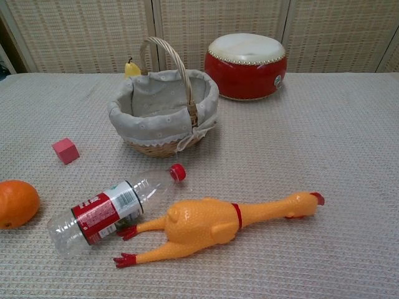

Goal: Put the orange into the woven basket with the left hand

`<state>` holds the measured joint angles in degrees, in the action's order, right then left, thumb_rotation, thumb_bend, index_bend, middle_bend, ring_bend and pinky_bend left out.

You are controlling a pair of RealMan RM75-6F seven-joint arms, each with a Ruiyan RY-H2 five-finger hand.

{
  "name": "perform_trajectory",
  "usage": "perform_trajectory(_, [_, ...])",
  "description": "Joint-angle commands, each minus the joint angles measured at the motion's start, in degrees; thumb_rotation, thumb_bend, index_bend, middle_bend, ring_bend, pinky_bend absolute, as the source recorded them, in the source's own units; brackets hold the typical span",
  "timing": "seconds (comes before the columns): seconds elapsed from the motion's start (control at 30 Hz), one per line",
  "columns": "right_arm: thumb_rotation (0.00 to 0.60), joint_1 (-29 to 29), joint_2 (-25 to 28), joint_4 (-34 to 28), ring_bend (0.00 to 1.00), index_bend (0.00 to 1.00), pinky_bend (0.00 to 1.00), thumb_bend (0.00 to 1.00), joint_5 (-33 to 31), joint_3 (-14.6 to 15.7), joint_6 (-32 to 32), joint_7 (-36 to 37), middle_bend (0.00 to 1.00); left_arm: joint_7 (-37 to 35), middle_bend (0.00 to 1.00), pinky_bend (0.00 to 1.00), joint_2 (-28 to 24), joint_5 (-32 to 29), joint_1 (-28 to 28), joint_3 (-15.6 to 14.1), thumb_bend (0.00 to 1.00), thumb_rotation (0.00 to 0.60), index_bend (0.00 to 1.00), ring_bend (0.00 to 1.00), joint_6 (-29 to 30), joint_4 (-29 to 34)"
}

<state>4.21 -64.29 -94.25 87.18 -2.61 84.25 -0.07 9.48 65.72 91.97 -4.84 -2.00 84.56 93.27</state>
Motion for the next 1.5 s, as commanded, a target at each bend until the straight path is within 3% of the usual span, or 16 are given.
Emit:
perform_trajectory(0.03, [0.600,0.0,0.0,0.0,0.00,0.00,0.00,0.03,0.1,0.0,0.0,0.0,0.00,0.1,0.00,0.11,0.0,0.0,0.0,-0.1,0.40,0.600,0.00,0.00,-0.1,0.0])
perform_trajectory(0.37, [0.600,0.1,0.0,-0.4,0.00,0.00,0.00,0.03,0.1,0.2,-0.4,0.6,0.00,1.4,0.00,0.10,-1.5,2.6,-1.3,-1.9,0.35,0.600,0.00,0.00,-2.9,0.7])
perform_trajectory(0.57, [0.600,0.4,0.0,-0.3,0.00,0.00,0.00,0.03,-0.1,0.1,-0.9,1.2,0.00,5.6,0.00,0.11,-4.6,4.1,-6.0,-3.9,0.35,0.600,0.00,0.00,-12.4,4.3])
perform_trajectory(0.77, [0.600,0.6,0.0,-0.6,0.00,0.00,0.00,0.03,-0.7,0.0,-1.5,1.2,0.00,14.9,0.00,0.10,-7.8,-0.7,-11.3,-2.8,0.35,0.600,0.00,0.00,-22.8,10.5])
perform_trajectory(0.93, [0.600,0.6,0.2,-0.9,0.00,0.00,0.00,0.03,-1.3,-0.2,-1.8,1.5,0.00,19.9,0.00,0.10,-8.2,-3.8,-13.7,-2.2,0.34,0.600,0.00,0.00,-27.0,13.5])
perform_trajectory(1.27, [0.600,0.8,0.3,-1.4,0.00,0.00,0.00,0.03,-1.9,-0.1,-2.5,1.2,0.00,27.4,0.00,0.10,-4.3,-11.2,-18.9,0.2,0.34,0.600,0.00,0.00,-32.9,13.6])
perform_trajectory(1.5, [0.600,0.7,0.6,-1.8,0.00,0.00,0.00,0.03,-2.3,-0.1,-2.7,1.5,0.00,31.7,0.00,0.10,0.1,-18.8,-22.7,1.4,0.33,0.600,0.00,0.00,-36.4,9.7])
